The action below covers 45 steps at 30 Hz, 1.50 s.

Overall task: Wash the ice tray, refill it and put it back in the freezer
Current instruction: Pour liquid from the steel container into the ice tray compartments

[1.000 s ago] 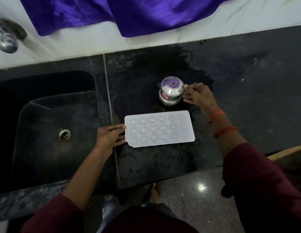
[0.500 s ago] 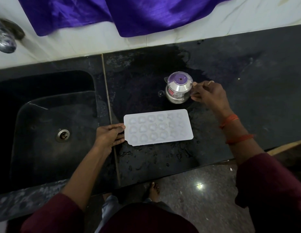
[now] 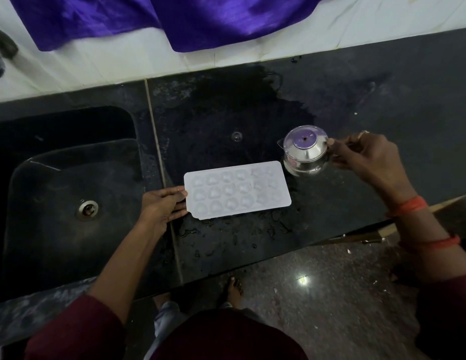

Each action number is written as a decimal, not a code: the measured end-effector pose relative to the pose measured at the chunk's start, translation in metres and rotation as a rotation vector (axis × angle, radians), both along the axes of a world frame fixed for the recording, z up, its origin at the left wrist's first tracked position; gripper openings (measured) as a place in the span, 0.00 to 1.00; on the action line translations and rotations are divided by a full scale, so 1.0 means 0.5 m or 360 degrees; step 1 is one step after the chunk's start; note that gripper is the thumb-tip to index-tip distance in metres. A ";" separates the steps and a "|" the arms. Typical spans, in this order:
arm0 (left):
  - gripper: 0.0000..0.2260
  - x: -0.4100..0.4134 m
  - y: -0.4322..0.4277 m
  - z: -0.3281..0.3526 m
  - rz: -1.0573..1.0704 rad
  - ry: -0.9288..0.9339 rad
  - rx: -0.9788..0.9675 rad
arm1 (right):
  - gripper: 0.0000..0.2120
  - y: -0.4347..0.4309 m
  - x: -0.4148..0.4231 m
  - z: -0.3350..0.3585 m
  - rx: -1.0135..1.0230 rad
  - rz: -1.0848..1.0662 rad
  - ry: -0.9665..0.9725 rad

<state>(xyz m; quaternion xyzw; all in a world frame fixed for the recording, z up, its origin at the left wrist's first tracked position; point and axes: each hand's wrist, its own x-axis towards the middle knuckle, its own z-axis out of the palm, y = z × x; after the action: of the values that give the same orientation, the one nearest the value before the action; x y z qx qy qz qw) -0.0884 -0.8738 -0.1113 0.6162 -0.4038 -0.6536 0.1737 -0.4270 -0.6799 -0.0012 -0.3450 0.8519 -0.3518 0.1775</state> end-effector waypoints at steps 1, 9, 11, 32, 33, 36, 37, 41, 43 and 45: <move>0.03 0.000 0.001 0.001 -0.0002 0.0007 -0.0002 | 0.17 0.005 0.002 0.004 0.0031 0.0014 0.0047; 0.03 0.000 0.001 0.003 0.0022 0.0030 -0.0001 | 0.15 0.017 0.001 0.007 0.0216 0.0110 0.0214; 0.03 0.000 0.001 0.003 0.0023 0.0032 0.0001 | 0.16 0.013 0.002 0.008 0.0241 0.0138 0.0280; 0.03 0.001 -0.001 0.003 0.0007 0.0037 0.0005 | 0.15 -0.004 0.006 0.015 0.0340 0.0237 0.0485; 0.03 0.001 -0.002 0.002 0.0005 0.0033 0.0001 | 0.15 -0.004 0.006 0.014 0.0339 0.0241 0.0496; 0.03 0.001 -0.001 0.002 -0.0006 0.0038 0.0007 | 0.16 -0.006 0.005 0.012 0.0332 0.0272 0.0545; 0.03 0.001 -0.002 0.001 -0.0007 0.0039 0.0010 | 0.16 -0.007 0.005 0.010 0.0333 0.0282 0.0565; 0.04 0.003 -0.006 -0.003 -0.0002 0.0044 0.0024 | 0.17 -0.013 0.008 0.007 0.0345 0.0293 0.0602; 0.04 0.004 -0.006 -0.004 0.0002 0.0046 0.0027 | 0.16 -0.015 0.009 0.005 0.0348 0.0293 0.0612; 0.04 0.004 -0.006 -0.004 0.0000 0.0054 0.0023 | 0.17 -0.016 0.007 0.003 0.0347 0.0298 0.0625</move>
<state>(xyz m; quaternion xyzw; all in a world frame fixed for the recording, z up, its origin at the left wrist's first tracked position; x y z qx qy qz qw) -0.0863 -0.8769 -0.1131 0.6062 -0.3960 -0.6669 0.1760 -0.4233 -0.6878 0.0005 -0.4630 0.8673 -0.1661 0.0765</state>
